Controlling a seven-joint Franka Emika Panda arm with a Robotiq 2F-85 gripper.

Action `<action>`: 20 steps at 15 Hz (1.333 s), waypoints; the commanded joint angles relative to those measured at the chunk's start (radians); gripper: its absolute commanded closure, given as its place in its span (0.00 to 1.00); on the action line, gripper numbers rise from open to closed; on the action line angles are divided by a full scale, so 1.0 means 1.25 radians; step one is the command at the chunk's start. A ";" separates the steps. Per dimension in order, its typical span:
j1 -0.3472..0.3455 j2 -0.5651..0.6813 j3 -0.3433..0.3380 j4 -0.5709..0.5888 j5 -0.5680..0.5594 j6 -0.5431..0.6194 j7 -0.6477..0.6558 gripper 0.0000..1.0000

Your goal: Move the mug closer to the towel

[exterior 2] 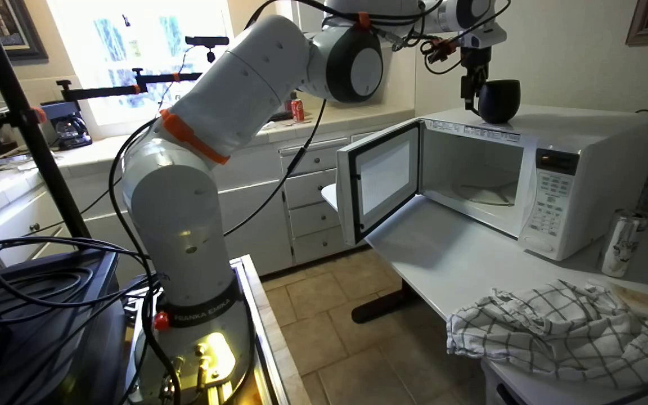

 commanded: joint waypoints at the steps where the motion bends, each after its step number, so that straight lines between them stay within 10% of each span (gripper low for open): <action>1: 0.011 0.025 -0.004 0.036 -0.009 0.001 -0.007 0.10; 20: 0.025 0.036 -0.013 0.055 -0.034 -0.001 -0.001 0.57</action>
